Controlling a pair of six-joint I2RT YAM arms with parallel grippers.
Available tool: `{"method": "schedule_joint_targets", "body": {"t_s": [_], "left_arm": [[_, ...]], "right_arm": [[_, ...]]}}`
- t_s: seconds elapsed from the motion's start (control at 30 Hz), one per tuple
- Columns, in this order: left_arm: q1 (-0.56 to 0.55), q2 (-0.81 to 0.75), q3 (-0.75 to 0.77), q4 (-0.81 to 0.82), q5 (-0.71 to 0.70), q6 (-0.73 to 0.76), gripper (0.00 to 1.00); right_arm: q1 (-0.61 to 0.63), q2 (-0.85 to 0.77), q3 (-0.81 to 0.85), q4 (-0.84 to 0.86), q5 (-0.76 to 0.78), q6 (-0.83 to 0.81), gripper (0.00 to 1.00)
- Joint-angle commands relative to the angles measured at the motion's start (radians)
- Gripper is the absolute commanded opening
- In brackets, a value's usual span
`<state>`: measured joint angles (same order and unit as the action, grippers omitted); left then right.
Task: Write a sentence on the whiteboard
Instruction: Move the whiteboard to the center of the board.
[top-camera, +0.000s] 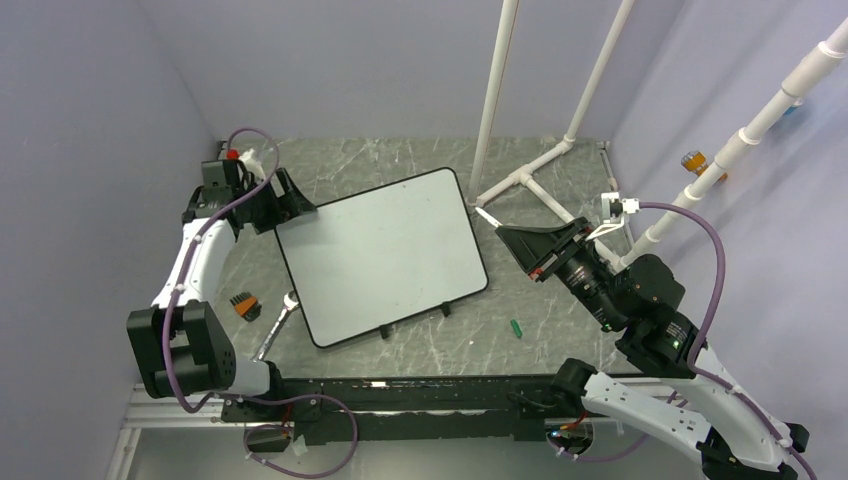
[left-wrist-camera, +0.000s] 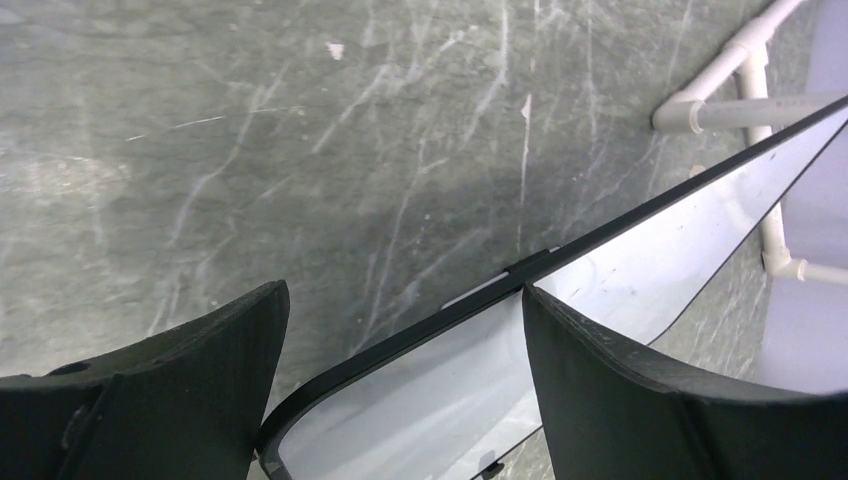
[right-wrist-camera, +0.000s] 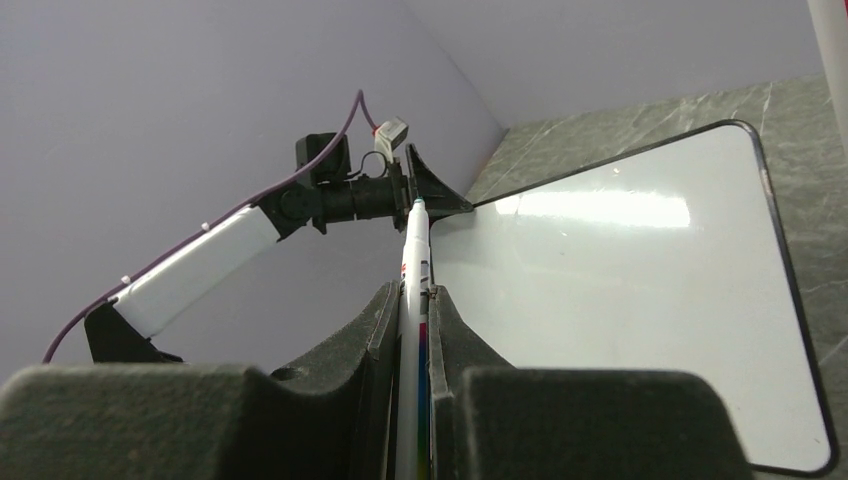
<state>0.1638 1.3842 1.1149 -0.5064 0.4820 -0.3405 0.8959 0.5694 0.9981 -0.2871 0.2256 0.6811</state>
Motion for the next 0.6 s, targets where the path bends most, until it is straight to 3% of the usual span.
{"method": "schedule_joint_targets", "body": {"t_s": [0.0,0.23,0.57], "left_arm": [[-0.076,-0.038,-0.021,0.063,0.074,-0.066,0.9],[-0.157,-0.062,-0.046,0.081,0.072,-0.075,0.9],[-0.158,-0.033,0.028,0.083,0.195,0.13,0.92]], "right_arm": [[-0.001,-0.002,0.011,0.038,-0.011,0.006,0.0],[-0.001,-0.022,0.016,0.013,0.015,-0.001,0.0],[-0.001,0.003,0.028,0.007,0.025,-0.02,0.0]]}}
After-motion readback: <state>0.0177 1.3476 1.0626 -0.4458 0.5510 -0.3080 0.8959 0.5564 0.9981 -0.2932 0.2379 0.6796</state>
